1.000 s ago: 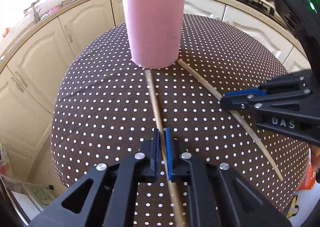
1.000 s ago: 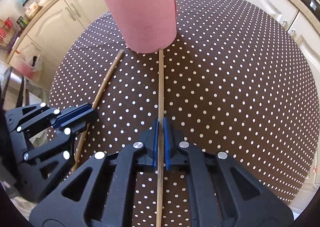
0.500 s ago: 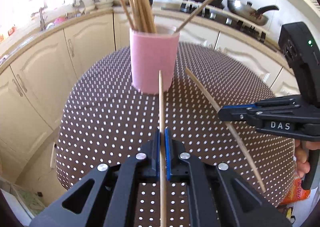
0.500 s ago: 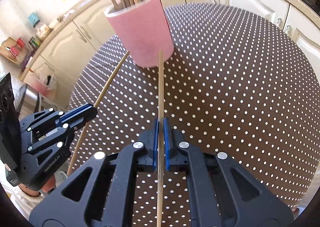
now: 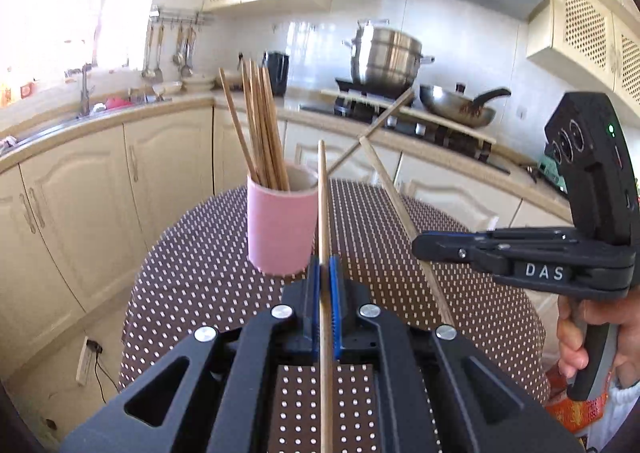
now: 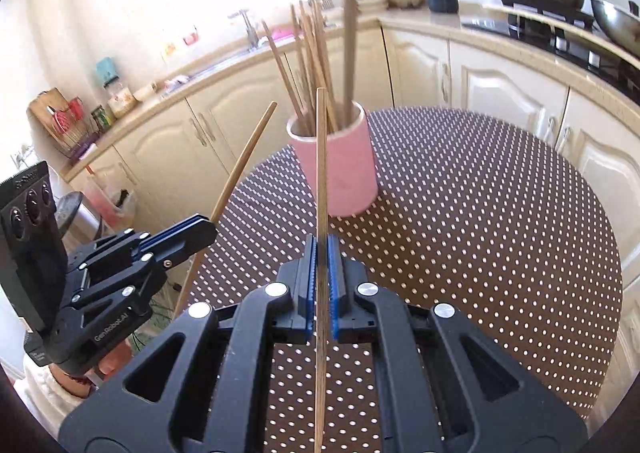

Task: Organize utensils
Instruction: 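Lift the held chopsticks with both tools and carry them above the cup, then lower both held chopsticks into the pink cup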

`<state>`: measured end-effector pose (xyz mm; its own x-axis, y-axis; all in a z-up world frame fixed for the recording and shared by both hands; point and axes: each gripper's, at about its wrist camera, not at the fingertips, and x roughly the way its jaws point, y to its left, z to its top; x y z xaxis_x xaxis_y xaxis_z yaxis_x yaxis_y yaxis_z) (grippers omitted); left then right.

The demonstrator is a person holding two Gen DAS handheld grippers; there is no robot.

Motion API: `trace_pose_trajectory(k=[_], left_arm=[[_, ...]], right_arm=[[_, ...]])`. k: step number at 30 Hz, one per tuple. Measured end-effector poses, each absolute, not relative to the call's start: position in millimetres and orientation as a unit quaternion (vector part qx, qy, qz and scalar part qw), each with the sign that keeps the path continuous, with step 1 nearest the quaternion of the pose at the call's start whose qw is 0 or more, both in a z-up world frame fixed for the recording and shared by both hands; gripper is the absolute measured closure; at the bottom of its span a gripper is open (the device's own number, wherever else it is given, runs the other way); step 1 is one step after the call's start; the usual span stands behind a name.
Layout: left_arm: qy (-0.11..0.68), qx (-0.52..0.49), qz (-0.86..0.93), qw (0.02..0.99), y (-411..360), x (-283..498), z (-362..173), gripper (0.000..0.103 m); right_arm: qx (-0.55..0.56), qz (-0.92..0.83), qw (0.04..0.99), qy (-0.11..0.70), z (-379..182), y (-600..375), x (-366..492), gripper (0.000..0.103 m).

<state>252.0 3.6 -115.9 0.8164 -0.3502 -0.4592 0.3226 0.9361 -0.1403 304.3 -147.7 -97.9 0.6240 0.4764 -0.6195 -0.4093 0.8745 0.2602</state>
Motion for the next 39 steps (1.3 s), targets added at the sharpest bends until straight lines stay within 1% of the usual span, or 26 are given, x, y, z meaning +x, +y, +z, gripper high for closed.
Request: trace_pose_trajectory(k=[8, 14, 26, 32, 39], left_arm=[[0.190, -0.041, -0.173, 0.966, 6.0, 244.5, -86.5, 0.098], [0.156, -0.057, -0.173, 0.971, 10.7, 250.7, -67.3, 0.098], [0.094, -0.079, -0.161, 0.979, 25.5, 302.6, -21.6, 0.098], [0.062, -0.115, -0.159, 0.979, 31.2, 332.9, -18.8, 0.098], [0.019, -0.153, -0.158, 0.975, 29.1, 368.8, -37.1, 0.098]], right_arm=[[0.071, 0.262, 0.916, 0.296, -75.9, -139.3, 295.3, 0.097], [0.085, 0.263, 0.932, 0.235, -54.4, -108.5, 303.6, 0.097], [0.086, 0.255, 0.954, 0.131, -15.9, -78.7, 334.8, 0.097], [0.089, 0.234, 0.965, 0.075, -7.7, -76.2, 359.6, 0.097], [0.081, 0.207, 0.975, 0.024, -22.8, -72.0, 391.8, 0.097]])
